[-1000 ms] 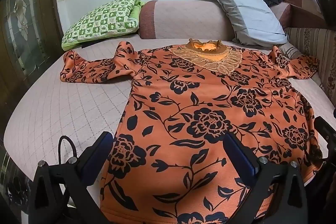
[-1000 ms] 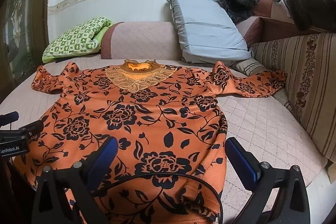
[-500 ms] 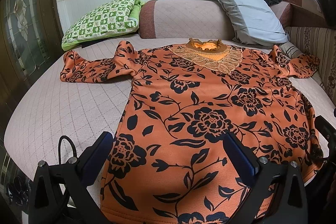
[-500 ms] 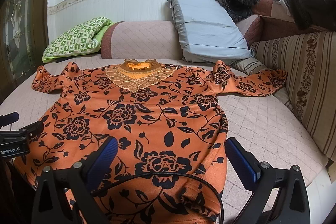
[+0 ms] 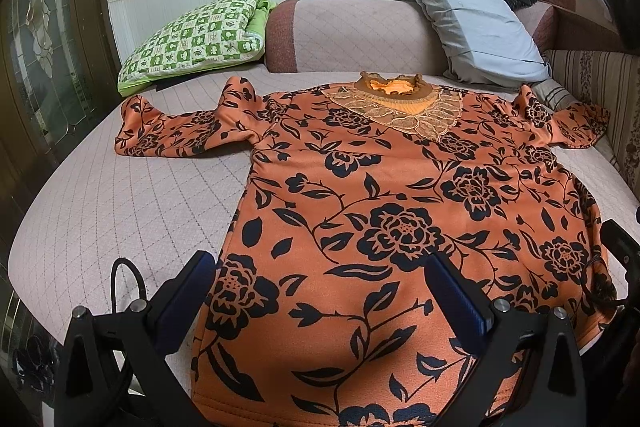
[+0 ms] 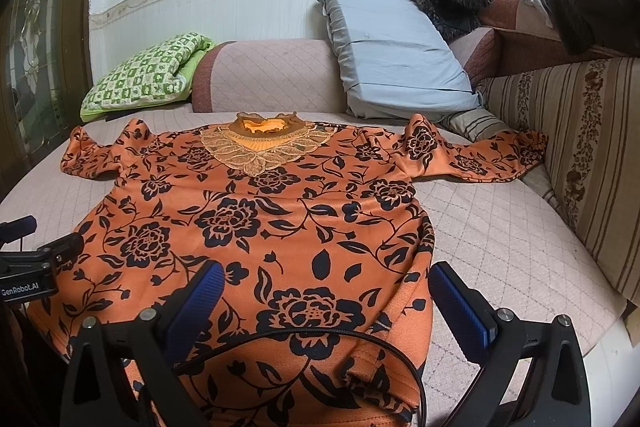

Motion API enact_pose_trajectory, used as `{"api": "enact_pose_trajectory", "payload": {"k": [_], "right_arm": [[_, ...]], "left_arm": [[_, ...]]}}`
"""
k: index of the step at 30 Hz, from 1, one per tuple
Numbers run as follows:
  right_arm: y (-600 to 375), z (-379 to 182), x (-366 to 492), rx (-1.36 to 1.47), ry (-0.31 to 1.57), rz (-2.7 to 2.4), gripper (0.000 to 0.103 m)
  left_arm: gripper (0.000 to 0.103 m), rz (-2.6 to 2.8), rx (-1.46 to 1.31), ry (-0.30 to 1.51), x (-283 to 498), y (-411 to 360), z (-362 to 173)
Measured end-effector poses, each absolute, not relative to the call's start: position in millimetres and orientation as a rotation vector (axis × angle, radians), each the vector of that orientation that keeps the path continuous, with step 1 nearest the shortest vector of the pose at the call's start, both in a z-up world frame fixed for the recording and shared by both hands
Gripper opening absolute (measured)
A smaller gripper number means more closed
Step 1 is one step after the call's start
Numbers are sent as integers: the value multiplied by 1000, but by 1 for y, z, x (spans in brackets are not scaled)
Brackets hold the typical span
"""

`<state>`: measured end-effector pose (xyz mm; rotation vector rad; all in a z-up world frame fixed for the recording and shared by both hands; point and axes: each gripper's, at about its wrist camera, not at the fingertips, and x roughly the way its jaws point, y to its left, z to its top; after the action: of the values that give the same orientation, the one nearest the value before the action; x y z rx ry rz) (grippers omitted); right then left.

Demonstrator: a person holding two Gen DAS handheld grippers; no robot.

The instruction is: Fold small clothes

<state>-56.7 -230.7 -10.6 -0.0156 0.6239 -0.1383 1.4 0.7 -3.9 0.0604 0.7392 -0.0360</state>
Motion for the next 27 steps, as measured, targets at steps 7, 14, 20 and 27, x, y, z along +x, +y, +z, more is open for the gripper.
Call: {"api": "enact_pose_trajectory", "payload": {"k": [7,14,20,27], "right_arm": [[-234,-12,-56,6,625,-136,103],[-242,-12,-54,64,640,-124,103],[-298,-8,-35,408,709,-40,103],[-471,-21,38,767,684,-186,102]], "left_arm": [[103,-37,61,744,1,1,-5],[103,-41,58,810,3,0,-11],[103,-37,36,774,9,2,-16],[103,-9,58,835,25,-2,-30]]}}
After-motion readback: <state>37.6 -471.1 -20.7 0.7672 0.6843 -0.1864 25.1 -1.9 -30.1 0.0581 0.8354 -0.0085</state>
